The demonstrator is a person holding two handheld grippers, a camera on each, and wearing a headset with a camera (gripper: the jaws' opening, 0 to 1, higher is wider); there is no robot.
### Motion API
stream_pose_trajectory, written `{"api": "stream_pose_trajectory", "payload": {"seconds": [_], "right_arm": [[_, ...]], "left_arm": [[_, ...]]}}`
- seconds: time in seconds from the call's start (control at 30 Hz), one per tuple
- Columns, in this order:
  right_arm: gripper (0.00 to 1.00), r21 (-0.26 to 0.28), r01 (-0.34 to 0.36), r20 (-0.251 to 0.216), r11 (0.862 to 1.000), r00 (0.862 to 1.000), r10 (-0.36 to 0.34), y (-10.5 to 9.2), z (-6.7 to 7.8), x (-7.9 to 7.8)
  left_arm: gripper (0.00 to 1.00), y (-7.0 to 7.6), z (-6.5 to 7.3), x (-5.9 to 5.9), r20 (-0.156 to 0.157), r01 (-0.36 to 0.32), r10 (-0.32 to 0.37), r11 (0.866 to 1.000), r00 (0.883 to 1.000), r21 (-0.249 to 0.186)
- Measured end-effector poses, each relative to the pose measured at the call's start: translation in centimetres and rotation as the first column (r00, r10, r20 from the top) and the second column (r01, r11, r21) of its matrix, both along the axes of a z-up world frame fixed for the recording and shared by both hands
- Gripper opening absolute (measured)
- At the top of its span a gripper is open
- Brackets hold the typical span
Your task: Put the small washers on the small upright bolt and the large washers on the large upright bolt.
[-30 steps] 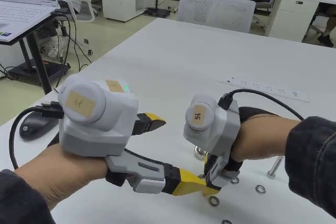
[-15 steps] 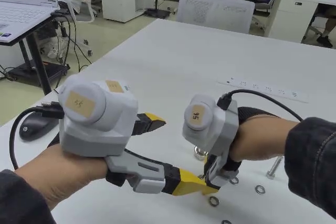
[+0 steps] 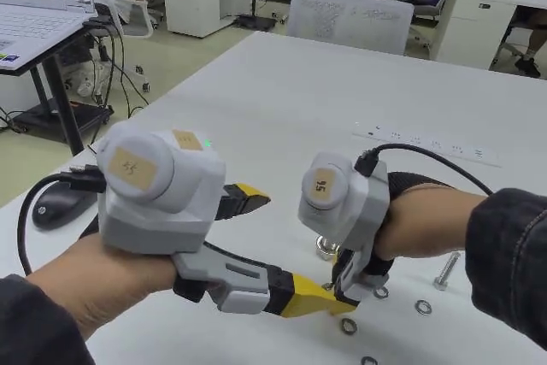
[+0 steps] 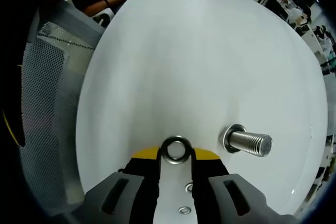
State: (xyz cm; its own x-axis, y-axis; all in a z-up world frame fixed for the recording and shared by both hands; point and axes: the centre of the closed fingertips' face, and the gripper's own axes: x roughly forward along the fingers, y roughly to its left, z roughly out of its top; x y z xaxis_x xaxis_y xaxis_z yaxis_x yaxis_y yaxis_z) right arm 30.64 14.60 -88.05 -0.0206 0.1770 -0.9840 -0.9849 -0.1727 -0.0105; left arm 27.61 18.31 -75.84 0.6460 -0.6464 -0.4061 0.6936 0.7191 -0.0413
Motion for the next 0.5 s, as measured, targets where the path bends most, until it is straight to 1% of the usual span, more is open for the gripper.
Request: {"api": "stream_pose_trajectory", "payload": {"seconds": [0.07,0.13,0.23,0.5], "right_arm": [[0.22,0.002,0.002,-0.001,1.0,1.0,-0.002,0.07,0.05,-0.04],[0.22,-0.007,0.0,-0.006,1.0,1.0,0.0,-0.07,0.07,-0.22],[0.22,-0.007,-0.005,0.004,1.0,1.0,0.005,-0.1,0.17,-0.13],[0.22,0.004,-0.004,0.008,1.0,1.0,0.004,-0.26,1.01,-0.06]], "left_arm": [[0.83,0.03,0.03,0.0,0.001,-0.002,0.002,1.0,1.0,-0.002],[0.83,0.05,0.03,-0.03,0.0,-0.002,0.002,1.0,1.0,-0.002],[0.83,0.06,0.02,-0.05,0.0,0.0,0.0,1.0,1.0,-0.002],[0.83,0.01,0.0,-0.16,-0.001,0.002,-0.002,1.0,1.0,-0.001]]}}
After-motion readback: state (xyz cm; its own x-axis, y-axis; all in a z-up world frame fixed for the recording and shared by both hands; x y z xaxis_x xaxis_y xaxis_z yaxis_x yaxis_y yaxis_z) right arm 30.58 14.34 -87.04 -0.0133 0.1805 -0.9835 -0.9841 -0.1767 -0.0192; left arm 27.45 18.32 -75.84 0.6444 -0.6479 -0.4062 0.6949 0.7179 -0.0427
